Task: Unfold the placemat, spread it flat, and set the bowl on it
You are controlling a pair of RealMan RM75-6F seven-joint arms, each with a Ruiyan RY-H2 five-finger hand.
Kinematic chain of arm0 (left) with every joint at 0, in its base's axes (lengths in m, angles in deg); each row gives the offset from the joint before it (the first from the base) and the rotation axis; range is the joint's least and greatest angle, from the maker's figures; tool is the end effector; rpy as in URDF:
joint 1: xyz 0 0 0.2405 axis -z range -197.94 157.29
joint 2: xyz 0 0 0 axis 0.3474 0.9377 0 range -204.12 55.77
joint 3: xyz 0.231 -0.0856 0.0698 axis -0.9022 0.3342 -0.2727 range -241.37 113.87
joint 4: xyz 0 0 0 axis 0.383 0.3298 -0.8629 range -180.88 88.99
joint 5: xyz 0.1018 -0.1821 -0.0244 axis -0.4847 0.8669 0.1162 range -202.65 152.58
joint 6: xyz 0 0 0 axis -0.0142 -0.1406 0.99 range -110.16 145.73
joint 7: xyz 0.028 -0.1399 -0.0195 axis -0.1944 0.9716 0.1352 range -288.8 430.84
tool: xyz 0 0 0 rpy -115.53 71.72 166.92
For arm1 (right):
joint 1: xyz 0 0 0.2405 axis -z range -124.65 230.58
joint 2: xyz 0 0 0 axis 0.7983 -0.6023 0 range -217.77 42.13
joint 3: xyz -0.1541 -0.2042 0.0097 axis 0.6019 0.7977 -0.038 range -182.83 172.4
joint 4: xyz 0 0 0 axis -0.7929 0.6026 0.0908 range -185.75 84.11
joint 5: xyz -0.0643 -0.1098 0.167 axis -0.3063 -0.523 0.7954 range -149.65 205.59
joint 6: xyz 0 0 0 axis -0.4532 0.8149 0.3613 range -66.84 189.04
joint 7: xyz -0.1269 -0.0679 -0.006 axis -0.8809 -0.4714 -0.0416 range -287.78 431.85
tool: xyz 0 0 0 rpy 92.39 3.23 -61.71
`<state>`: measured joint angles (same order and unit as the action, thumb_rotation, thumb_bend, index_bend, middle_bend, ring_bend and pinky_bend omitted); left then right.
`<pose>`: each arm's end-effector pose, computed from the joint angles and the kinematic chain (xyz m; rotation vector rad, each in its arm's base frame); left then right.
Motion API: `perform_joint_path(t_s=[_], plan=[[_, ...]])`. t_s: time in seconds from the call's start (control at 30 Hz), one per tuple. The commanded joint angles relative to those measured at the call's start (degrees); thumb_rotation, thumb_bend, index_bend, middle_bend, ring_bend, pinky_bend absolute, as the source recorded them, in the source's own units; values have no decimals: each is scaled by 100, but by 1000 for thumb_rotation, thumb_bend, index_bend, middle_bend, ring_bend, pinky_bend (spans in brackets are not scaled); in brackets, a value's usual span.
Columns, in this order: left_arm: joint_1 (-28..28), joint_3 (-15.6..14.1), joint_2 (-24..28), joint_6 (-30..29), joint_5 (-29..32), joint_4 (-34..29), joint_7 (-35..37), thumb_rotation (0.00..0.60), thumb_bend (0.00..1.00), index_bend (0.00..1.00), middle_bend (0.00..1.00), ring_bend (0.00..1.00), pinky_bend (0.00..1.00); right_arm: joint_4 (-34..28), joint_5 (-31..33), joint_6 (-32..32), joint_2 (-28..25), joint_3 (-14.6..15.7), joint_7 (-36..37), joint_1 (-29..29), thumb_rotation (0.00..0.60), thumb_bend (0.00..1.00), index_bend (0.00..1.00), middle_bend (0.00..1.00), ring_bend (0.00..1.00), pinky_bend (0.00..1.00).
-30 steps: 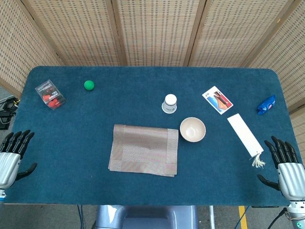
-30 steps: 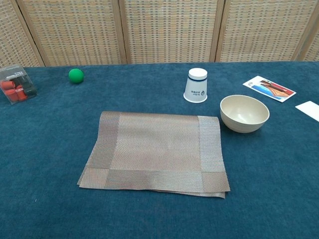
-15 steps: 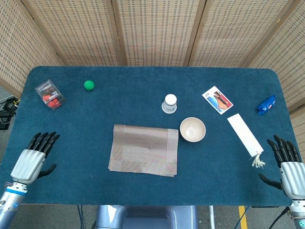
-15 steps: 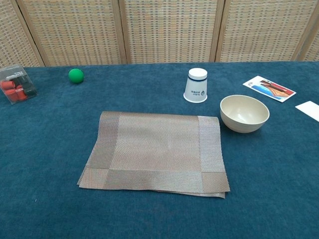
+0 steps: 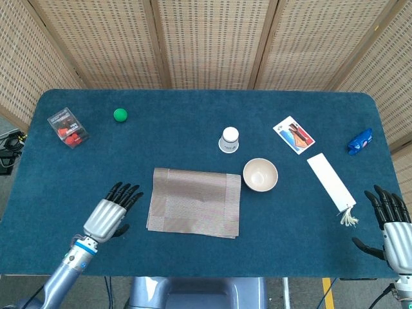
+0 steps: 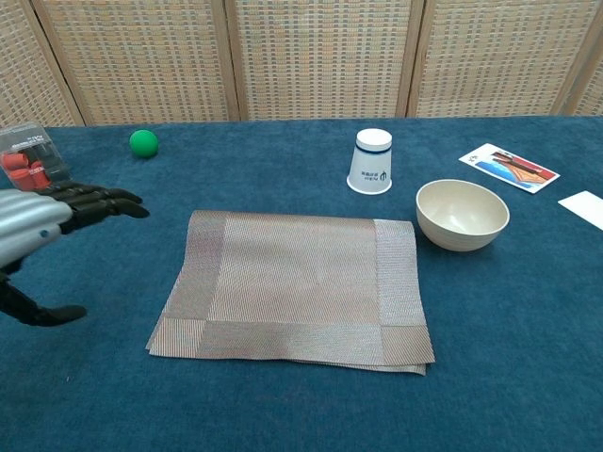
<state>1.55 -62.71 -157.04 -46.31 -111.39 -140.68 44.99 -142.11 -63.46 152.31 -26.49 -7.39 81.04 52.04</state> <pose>-0.2037 0.2264 0.0023 -1.9580 -0.7942 -0.8579 -0.3114 -0.1568 0.1828 1.3491 -0.9059 1.0346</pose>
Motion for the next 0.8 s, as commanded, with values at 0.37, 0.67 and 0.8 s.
perform_joint_path(t_s=[0.37, 0.67, 0.8], plan=[[405, -35, -549, 636, 804, 20, -1239, 600, 271, 38, 0, 0, 0, 35, 64, 59, -92, -44, 264, 44, 600, 87, 90, 0, 0, 0], [456, -107, -643, 618, 1033, 57, -1481, 600, 271, 38, 0, 0, 0, 32, 61, 50, -101, -42, 277, 47, 600, 86, 90, 0, 0, 0], [501, -118, -686, 595, 1074, 93, -1532, 600, 272, 38, 0, 0, 0, 37, 68, 32, -95, -45, 269, 41, 600, 87, 90, 0, 0, 0]])
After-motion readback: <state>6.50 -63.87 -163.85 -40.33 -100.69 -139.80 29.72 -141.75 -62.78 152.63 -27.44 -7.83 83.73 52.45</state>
